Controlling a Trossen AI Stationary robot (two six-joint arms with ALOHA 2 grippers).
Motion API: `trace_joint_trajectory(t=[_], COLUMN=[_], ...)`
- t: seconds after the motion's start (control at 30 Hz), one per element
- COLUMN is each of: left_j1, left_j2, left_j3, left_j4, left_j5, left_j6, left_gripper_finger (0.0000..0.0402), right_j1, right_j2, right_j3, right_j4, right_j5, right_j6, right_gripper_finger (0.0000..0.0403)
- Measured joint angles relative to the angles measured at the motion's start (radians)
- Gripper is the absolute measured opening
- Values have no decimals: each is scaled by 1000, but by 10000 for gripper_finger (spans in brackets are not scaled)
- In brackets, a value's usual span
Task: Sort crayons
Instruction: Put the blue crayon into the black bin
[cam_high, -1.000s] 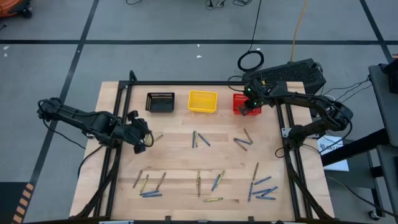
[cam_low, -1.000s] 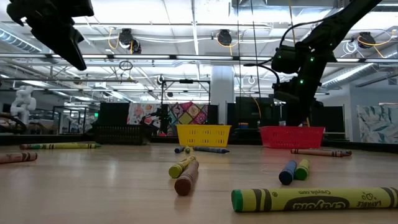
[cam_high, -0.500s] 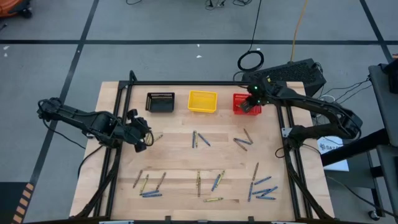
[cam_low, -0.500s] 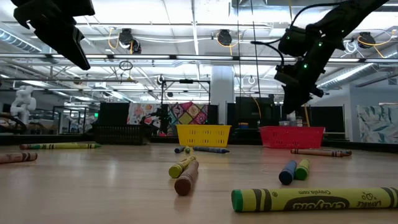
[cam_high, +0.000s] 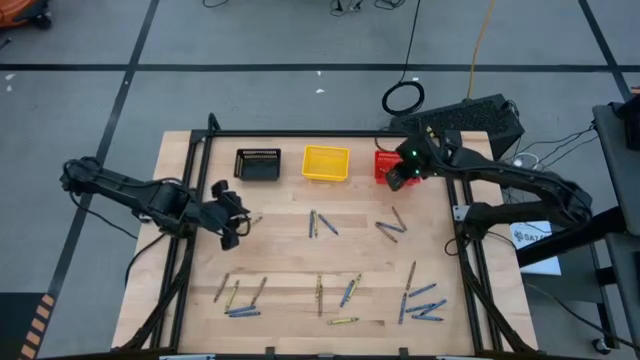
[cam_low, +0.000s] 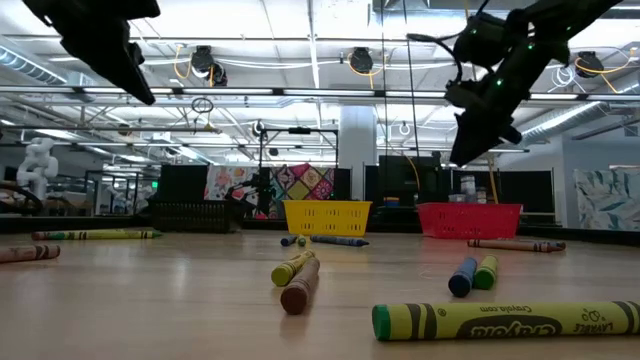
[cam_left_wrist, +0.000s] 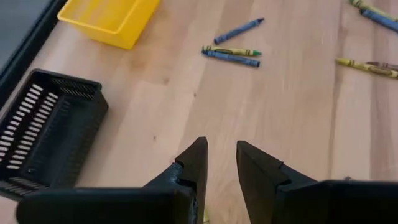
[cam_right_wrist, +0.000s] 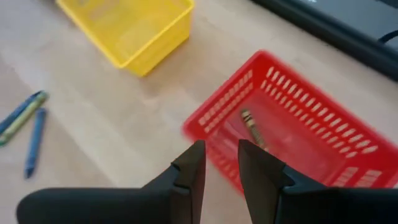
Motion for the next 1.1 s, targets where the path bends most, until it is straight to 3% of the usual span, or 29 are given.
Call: trace_joint_trajectory(t=[0.27,0.47,0.63,1.1], left_j1=[96,178,219,312], left_j2=[158,286,368,569], left_j3=[0,0,0,0], left_j4=[184,282,342,559], left_j5=[-15,144,156,212], left_j6=[134,230,275,-178], left_gripper_finger=[86,86,86,86], right_j1=[106,142,154,153], right_j2=[-48,-48,-48,-48], right_j3=[0,0,0,0], right_j4=[-43,-51,-103,-122], right_j5=[2,3,3,3], right_j6=[104,104,106,132], right_gripper_finger=[82,82,82,82])
